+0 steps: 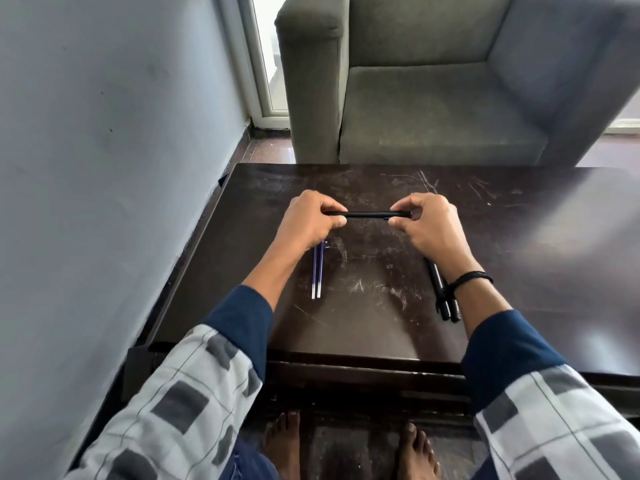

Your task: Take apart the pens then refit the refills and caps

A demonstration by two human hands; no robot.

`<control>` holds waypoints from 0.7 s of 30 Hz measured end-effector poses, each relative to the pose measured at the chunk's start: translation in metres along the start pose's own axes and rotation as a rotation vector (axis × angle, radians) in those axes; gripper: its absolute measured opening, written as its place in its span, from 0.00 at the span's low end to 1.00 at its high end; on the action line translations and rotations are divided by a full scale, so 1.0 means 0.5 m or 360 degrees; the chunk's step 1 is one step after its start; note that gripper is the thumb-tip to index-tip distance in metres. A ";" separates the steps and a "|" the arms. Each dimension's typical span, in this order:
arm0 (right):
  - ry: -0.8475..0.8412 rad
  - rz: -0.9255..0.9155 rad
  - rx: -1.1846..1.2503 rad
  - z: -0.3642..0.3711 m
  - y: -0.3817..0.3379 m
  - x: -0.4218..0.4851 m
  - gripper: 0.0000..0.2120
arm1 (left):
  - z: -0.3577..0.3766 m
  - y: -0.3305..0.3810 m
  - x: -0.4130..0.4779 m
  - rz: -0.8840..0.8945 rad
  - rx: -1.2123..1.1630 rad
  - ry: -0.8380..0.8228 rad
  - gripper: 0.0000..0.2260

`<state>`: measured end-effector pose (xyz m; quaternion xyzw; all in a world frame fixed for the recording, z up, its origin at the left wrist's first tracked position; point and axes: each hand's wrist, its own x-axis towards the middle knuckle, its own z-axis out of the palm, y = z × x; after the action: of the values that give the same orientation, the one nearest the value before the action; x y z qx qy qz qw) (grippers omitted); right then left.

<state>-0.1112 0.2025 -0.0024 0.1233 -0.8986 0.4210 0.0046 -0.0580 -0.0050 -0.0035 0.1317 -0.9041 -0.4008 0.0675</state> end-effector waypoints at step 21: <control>-0.0001 -0.0167 -0.0487 0.072 0.079 0.144 0.09 | 0.062 -0.051 0.148 -0.0058 0.0331 0.0040 0.09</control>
<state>-0.1867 0.1838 -0.0472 0.1680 -0.9446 0.2784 0.0450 -0.1310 -0.0209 -0.0417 0.1594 -0.9374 -0.3042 0.0575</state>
